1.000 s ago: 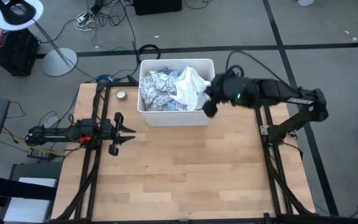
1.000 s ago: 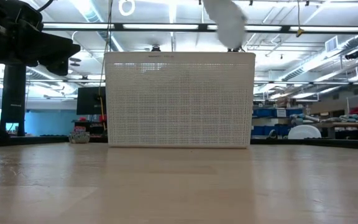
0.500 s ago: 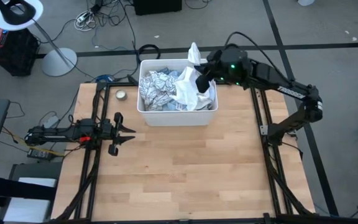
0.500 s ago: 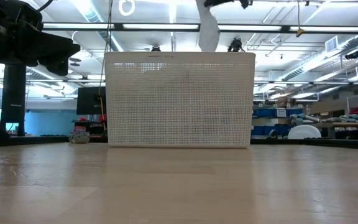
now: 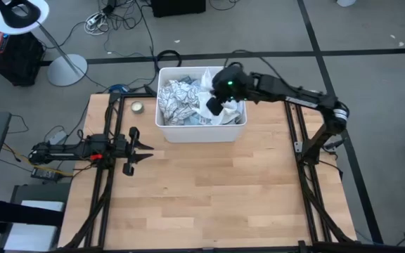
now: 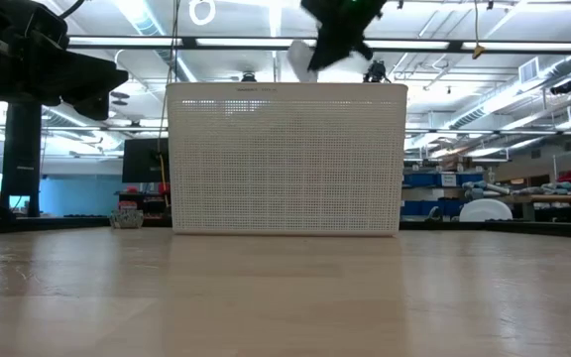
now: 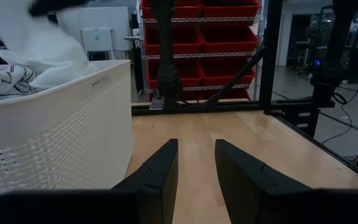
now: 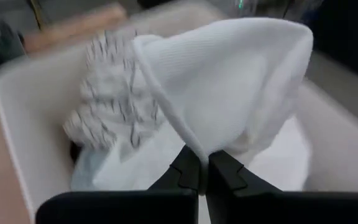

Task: Sort clothes
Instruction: Put the white sock into the laundry bin, then return to Home Position

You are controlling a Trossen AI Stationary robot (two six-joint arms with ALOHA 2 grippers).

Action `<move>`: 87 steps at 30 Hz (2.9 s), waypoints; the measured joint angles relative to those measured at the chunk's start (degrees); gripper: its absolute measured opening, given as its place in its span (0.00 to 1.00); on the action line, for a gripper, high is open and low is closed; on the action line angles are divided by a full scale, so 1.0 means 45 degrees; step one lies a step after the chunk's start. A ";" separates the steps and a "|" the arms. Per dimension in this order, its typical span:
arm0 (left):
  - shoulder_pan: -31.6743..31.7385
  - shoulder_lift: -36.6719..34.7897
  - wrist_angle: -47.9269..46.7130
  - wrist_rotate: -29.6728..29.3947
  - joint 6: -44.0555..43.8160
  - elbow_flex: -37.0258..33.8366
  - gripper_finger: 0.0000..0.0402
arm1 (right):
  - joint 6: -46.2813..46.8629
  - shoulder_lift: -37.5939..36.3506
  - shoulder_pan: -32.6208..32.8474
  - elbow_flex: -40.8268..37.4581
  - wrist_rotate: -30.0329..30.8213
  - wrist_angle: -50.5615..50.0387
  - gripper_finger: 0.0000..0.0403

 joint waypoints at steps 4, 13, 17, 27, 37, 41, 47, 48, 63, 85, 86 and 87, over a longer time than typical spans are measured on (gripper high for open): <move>-0.0002 0.0000 -0.0005 0.0001 0.0000 0.0000 0.28 | 0.0349 0.0974 -0.0216 -0.0005 -0.0656 -0.0640 0.01; 0.0000 0.0000 0.0000 0.0000 0.0000 0.0000 0.28 | 0.0676 0.2861 -0.0625 -0.0005 -0.2241 -0.1486 0.01; 0.0000 0.0000 0.0001 0.0000 0.0000 0.0000 0.28 | 0.0843 0.3406 -0.0773 0.0063 -0.2972 -0.1511 0.01; 0.0000 0.0000 0.0005 0.0000 0.0000 0.0000 0.28 | 0.1011 0.3720 -0.1155 -0.0039 -0.3782 -0.1519 0.04; 0.0000 0.0000 0.0005 0.0000 0.0000 0.0000 0.28 | 0.1210 0.2809 -0.1175 -0.0034 -0.3277 -0.1200 0.22; 0.0000 0.0000 0.0005 0.0000 0.0000 0.0000 0.28 | 0.1356 0.2453 -0.1180 -0.0034 -0.3277 -0.1210 0.32; 0.0000 0.0000 0.0005 0.0002 0.0000 0.0000 0.28 | 0.1351 0.1618 -0.1175 -0.0029 -0.3286 -0.1215 0.41; 0.0000 0.0000 0.0005 0.0003 0.0000 0.0000 0.28 | 0.1351 0.1442 -0.1147 -0.0029 -0.3288 -0.1215 0.42; -0.0002 0.0000 0.0005 0.0003 0.0000 0.0000 0.28 | 0.0029 -0.0737 0.0668 -0.1436 -0.2537 -0.2249 0.43; -0.0005 0.0000 0.0000 0.0000 0.0000 0.0000 0.28 | 0.0798 -0.6638 0.3467 -1.1069 -0.1893 0.4967 0.41; -0.0005 0.0000 0.0000 0.0005 0.0000 0.0000 0.28 | 0.0773 -0.6927 0.3487 -1.1398 -0.1914 0.5388 0.41; -0.0005 0.0000 0.0000 0.0005 0.0000 0.0000 0.28 | 0.0658 -0.7217 0.3517 -1.1680 -0.1939 0.5785 0.41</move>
